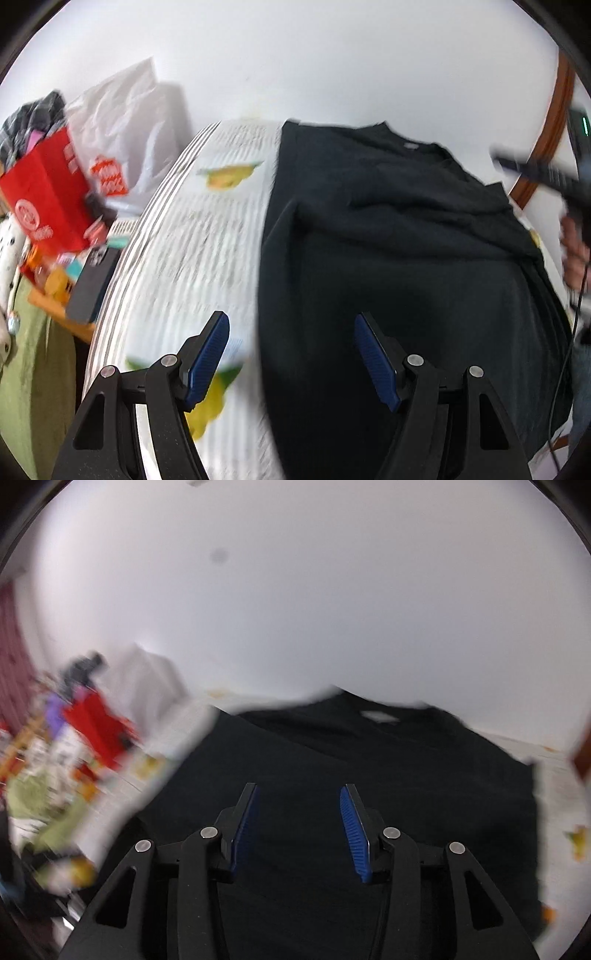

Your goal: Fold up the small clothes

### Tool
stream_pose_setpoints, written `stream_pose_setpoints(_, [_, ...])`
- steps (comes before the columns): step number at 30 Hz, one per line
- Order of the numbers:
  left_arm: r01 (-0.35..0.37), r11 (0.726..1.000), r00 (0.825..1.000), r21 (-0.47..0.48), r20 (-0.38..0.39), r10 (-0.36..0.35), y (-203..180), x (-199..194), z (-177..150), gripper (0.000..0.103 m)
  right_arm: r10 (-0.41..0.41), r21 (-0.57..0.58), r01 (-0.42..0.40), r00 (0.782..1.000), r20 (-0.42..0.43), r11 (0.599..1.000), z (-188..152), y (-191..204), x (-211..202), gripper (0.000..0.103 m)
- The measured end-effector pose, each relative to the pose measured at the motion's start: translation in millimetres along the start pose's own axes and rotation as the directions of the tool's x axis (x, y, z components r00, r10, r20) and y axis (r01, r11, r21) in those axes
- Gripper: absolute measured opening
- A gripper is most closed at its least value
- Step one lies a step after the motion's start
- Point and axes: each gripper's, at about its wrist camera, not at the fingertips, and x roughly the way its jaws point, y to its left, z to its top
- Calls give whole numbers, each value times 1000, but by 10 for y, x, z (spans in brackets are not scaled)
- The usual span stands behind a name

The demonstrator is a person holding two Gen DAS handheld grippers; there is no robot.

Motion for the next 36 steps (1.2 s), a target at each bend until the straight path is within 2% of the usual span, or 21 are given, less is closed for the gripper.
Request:
stream_pose_setpoints(2, [27, 1000, 999, 0, 21, -27, -81, 52, 167, 68, -108, -18, 107, 993, -40, 994, -227, -282, -69, 45])
stream_pose_setpoints(4, [62, 998, 997, -10, 34, -62, -168, 110, 320, 68, -165, -17, 164, 984, -74, 986, -421, -521, -126, 45])
stream_pose_setpoints(9, [124, 992, 991, -12, 41, -124, -334, 409, 667, 46, -267, -8, 267, 957, -112, 964, -848, -1058, -293, 45])
stream_pose_setpoints(12, [154, 988, 988, -34, 29, -153, -368, 638, 810, 42, -300, 8, 303, 947, -119, 953, -1021, -1267, -367, 45])
stream_pose_setpoints(14, [168, 985, 986, -48, 18, -167, -360, 789, 889, 39, -304, 25, 310, 943, -133, 950, -1119, -1383, -383, 45])
stream_pose_setpoints(21, [135, 984, 990, -118, -34, -139, -352, 1239, 1012, 37, -290, 84, 307, 941, -175, 948, -1337, -1578, -316, 45])
stream_pose_setpoints(22, [135, 983, 990, -122, -29, -140, -356, 1254, 1011, 32, -288, 92, 307, 942, -175, 947, -1362, -1602, -304, 45])
stream_pose_setpoints(24, [125, 986, 992, -109, -20, -128, -393, 1249, 1041, 9, -284, 101, 305, 942, -178, 947, -1372, -1620, -290, 45])
stream_pose_setpoints(25, [110, 990, 994, -91, -2, -111, -416, 1199, 1062, 7, -283, 103, 304, 942, -180, 947, -1371, -1621, -276, 45])
stream_pose_setpoints(28, [147, 986, 986, -74, 89, -140, -368, 897, 1126, 6, -286, 101, 307, 941, -180, 946, -1377, -1608, -276, 45])
stream_pose_setpoints(30, [139, 987, 984, -75, 122, -130, -300, 737, 1149, 6, -286, 98, 307, 941, -179, 947, -1376, -1586, -300, 45])
stream_pose_setpoints(32, [100, 993, 990, -69, 104, -93, -257, 715, 1110, 6, -279, 106, 300, 945, -173, 948, -1378, -1582, -333, 45])
stream_pose_setpoints(36, [69, 995, 998, -72, 5, -68, -189, 936, 920, 7, -273, 145, 300, 946, -176, 943, -1393, -1623, -389, 47])
